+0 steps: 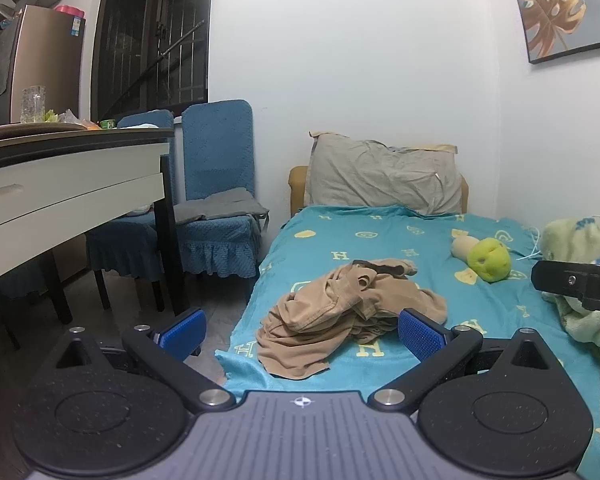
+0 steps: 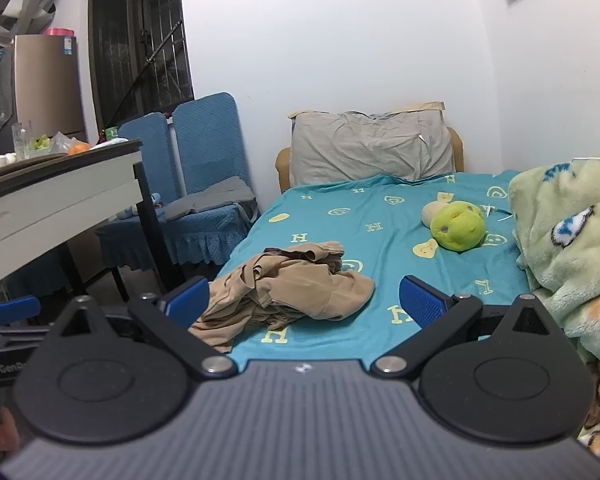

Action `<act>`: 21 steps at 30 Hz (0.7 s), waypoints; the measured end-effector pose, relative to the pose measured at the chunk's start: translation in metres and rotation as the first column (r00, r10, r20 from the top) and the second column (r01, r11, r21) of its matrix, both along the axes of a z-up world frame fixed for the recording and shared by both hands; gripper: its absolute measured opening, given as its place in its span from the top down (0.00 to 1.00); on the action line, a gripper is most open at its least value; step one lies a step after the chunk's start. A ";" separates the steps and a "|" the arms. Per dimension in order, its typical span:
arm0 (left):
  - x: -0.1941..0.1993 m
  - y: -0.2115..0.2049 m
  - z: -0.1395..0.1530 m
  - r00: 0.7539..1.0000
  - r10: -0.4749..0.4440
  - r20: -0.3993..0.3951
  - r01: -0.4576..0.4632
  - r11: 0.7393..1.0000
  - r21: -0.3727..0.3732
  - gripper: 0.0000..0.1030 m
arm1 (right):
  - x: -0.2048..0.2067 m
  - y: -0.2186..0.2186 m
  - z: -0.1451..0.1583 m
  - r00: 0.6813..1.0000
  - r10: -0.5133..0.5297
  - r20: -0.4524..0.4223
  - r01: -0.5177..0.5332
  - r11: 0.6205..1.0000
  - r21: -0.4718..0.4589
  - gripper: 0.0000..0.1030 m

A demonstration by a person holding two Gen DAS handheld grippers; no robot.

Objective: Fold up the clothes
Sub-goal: 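Move both grippers toward the crumpled tan T-shirt on the bed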

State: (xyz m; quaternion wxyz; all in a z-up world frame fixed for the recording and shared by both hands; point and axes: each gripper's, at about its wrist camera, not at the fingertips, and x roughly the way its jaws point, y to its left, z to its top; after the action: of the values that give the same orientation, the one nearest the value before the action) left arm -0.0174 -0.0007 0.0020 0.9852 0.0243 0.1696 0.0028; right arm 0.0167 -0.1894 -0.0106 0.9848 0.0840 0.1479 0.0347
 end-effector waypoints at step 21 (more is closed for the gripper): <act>0.011 -0.007 -0.013 1.000 -0.010 -0.006 0.010 1.000 0.001 0.00 | 0.016 -0.004 0.014 0.998 -0.063 0.027 0.061 0.996 0.064 0.00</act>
State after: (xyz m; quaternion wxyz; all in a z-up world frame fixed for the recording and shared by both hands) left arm -0.0065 -0.0080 -0.0110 0.9847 0.0256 0.1726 -0.0021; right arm 0.0330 -0.1930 0.0035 0.9844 0.1189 0.1296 0.0102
